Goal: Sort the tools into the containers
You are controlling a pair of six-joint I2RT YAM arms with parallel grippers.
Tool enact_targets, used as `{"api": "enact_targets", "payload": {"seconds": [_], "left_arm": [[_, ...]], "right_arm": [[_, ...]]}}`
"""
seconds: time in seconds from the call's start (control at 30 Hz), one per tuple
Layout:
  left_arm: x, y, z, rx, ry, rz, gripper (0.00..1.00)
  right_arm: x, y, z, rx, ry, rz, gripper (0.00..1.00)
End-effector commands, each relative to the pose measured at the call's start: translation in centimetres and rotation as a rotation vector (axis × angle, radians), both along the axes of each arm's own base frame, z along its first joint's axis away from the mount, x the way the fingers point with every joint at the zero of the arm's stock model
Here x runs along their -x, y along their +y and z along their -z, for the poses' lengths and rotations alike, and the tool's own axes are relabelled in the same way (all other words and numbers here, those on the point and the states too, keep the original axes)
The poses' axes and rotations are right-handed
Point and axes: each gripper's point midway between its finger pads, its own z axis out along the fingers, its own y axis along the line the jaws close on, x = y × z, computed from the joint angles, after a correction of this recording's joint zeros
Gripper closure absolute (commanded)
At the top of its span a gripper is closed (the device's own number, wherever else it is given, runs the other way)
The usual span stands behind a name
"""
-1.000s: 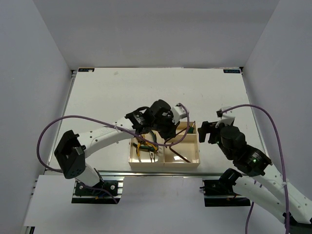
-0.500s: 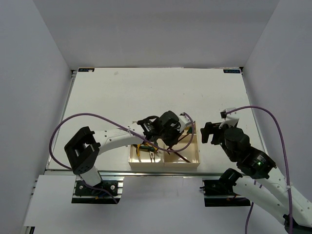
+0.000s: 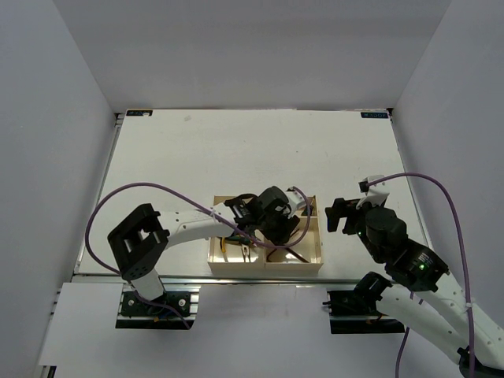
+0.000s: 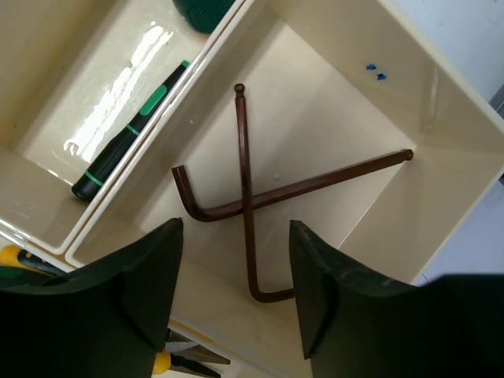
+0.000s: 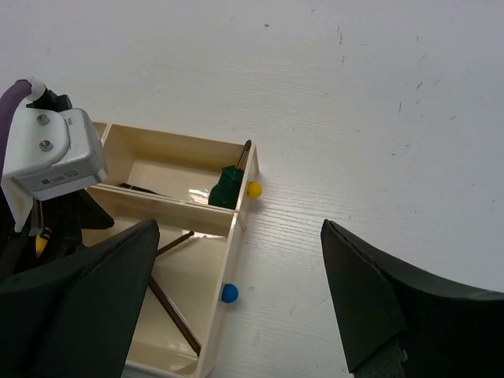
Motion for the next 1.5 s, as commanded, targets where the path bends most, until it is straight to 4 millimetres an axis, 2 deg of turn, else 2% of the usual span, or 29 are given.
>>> {"api": "enact_targets", "payload": {"seconds": [0.0,0.13,0.17,0.23,0.27,0.33,0.37,0.47,0.5,0.57,0.6,0.67,0.7,0.73,0.8,0.93,1.03,1.07,1.17,1.27,1.47], "left_arm": [[-0.3,-0.1,-2.1,0.055,-0.036,-0.036,0.33],[-1.2,0.7,-4.4,0.084,-0.083,-0.114,0.21],[-1.8,1.3,-6.0,0.119,-0.096,-0.152,0.21],[-2.8,2.8,-7.6,0.126,-0.14,-0.232,0.2],[-3.6,4.2,-9.8,0.149,-0.202,-0.297,0.19],[-3.9,5.7,-11.4,0.168,-0.246,-0.358,0.16],[-3.9,7.1,-13.6,0.205,-0.284,-0.396,0.14],[-4.5,11.0,-15.8,0.2,-0.375,-0.526,0.1],[-4.6,12.9,-17.6,0.228,-0.423,-0.589,0.1],[-4.3,15.4,-18.7,0.228,-0.46,-0.646,0.07],[-4.1,17.5,-20.3,0.263,-0.499,-0.703,0.06],[-3.5,19.9,-21.1,0.266,-0.527,-0.753,0.04],[-3.2,21.9,-22.3,0.3,-0.559,-0.805,0.04],[-2.8,23.0,-21.9,0.284,-0.568,-0.82,0.03],[-2.2,25.3,-22.6,0.318,-0.592,-0.878,0.02],[-1.1,28.4,-20.5,0.279,-0.593,-0.942,0.02],[-0.6,29.9,-19.6,0.278,-0.598,-0.975,0.02],[-0.5,30.1,-18.8,0.265,-0.596,-0.977,0.02],[-0.2,30.5,-18.1,0.293,-0.596,-0.98,0.02],[-0.1,30.4,-18.0,0.327,-0.601,-0.96,0.02],[-0.1,29.8,-17.6,0.336,-0.599,-0.925,0.02]], "right_arm": [[-0.2,-0.1,-1.5,-0.039,-0.033,0.016,0.11],[-0.3,0.0,-1.6,-0.042,-0.042,0.015,0.11],[-0.3,0.0,-1.7,-0.042,-0.044,0.014,0.11],[-0.2,0.0,-1.7,-0.044,-0.046,0.011,0.11],[-0.3,0.0,-1.7,-0.043,-0.048,0.01,0.11],[-0.3,0.0,-1.8,-0.045,-0.049,0.01,0.11],[-0.3,0.1,-1.7,-0.045,-0.048,0.009,0.11],[-0.2,0.0,-1.9,-0.053,-0.057,0.007,0.11],[-0.2,-0.1,-1.9,-0.057,-0.063,0.008,0.11],[-0.1,-0.1,-1.9,-0.063,-0.067,0.009,0.11],[-0.1,-0.3,-1.9,-0.065,-0.074,0.012,0.11],[0.0,-0.4,-1.9,-0.066,-0.077,0.017,0.11],[0.0,-0.5,-1.7,-0.062,-0.076,0.019,0.11],[0.0,-0.6,-1.6,-0.06,-0.075,0.022,0.11],[0.1,-0.8,-1.2,-0.049,-0.067,0.026,0.11],[0.0,-1.4,-0.6,-0.031,-0.056,0.057,0.11],[0.0,-1.6,-0.2,-0.026,-0.047,0.075,0.11],[0.0,-1.7,0.1,-0.021,-0.043,0.083,0.11],[0.0,-1.7,0.5,-0.027,-0.034,0.082,0.11],[0.2,-1.5,0.9,-0.028,-0.031,0.069,0.11],[0.2,-2.0,0.4,-0.049,-0.067,0.085,0.11]]}}
